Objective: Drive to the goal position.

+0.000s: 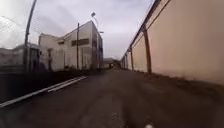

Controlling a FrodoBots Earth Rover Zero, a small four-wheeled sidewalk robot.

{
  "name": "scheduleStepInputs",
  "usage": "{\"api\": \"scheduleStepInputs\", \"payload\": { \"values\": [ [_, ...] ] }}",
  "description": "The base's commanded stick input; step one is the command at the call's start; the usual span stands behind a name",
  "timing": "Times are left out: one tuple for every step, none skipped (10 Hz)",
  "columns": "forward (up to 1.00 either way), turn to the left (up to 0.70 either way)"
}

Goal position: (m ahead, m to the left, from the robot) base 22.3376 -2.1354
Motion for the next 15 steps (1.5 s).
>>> {"api": "scheduleStepInputs", "payload": {
  "values": [
    [1.00,0.00],
    [1.00,0.00],
    [1.00,0.00],
    [1.00,0.00],
    [1.00,0.00],
    [1.00,-0.24],
    [1.00,-0.37],
    [1.00,-0.31],
    [1.00,-0.25],
    [1.00,-0.19],
    [1.00,-0.13],
    [1.00,-0.07],
    [1.00,-0.01],
    [1.00,0.00],
    [1.00,0.00]
  ]
}}
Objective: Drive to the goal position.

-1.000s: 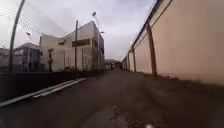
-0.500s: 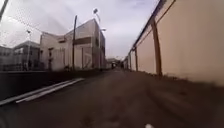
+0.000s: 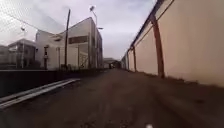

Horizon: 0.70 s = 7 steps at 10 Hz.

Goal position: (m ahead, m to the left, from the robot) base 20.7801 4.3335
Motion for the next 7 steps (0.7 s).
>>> {"api": "scheduleStepInputs", "payload": {
  "values": [
    [1.00,0.00],
    [1.00,0.00],
    [1.00,0.00],
    [1.00,0.00],
    [1.00,0.00],
    [1.00,0.00],
    [1.00,0.00]
  ]
}}
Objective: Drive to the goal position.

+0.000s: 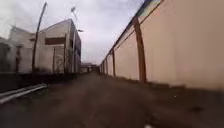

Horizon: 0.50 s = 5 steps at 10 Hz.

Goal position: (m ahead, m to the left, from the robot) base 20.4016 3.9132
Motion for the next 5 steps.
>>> {"api": "scheduleStepInputs", "payload": {
  "values": [
    [1.00,0.00],
    [1.00,0.00],
    [1.00,0.00],
    [1.00,0.00],
    [1.00,0.00]
  ]
}}
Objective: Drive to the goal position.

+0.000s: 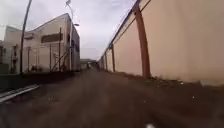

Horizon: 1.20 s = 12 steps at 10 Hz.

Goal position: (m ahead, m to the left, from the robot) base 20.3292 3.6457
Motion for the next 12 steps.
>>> {"api": "scheduleStepInputs", "payload": {
  "values": [
    [1.00,0.00],
    [1.00,0.00],
    [1.00,0.00],
    [1.00,0.00],
    [1.00,0.00],
    [1.00,0.08],
    [1.00,0.36],
    [1.00,0.17],
    [1.00,0.00],
    [1.00,0.00],
    [1.00,0.00],
    [1.00,0.00]
  ]
}}
